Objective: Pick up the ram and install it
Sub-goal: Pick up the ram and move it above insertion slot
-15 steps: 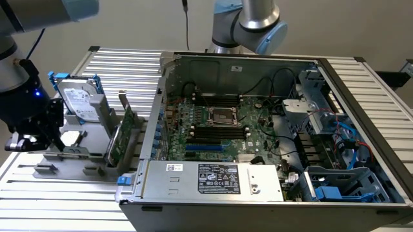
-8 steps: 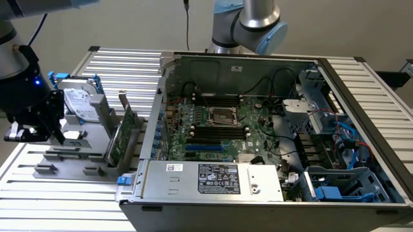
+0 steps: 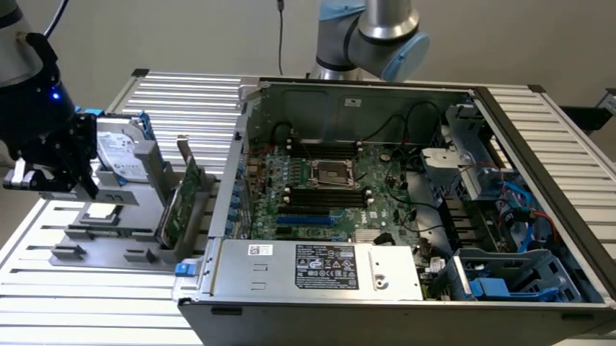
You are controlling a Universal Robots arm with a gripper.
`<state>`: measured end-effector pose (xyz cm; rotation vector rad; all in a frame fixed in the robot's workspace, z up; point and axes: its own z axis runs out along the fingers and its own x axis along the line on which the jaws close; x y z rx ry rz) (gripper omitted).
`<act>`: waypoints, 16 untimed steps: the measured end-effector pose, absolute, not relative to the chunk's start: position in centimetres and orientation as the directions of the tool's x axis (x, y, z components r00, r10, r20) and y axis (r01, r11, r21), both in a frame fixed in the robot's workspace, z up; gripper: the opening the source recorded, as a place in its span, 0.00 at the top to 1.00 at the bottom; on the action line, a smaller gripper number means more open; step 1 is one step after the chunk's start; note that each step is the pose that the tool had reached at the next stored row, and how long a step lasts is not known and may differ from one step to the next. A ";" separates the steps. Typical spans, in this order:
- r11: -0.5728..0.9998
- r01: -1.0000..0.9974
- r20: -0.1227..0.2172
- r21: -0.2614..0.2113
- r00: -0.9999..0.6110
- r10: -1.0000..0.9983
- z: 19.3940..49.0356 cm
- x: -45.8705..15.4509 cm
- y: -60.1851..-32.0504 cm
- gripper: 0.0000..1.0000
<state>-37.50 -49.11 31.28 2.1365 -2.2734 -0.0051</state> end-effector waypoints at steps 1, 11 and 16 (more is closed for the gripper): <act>0.062 -0.998 0.014 0.017 -0.062 -0.998 31.6 -37.4 -49.0 0.87; 0.062 -0.998 0.014 0.018 -0.062 -0.998 34.6 -35.6 -47.9 0.87; 0.056 -0.998 0.012 0.021 -0.056 -0.998 36.0 -34.1 -47.8 0.87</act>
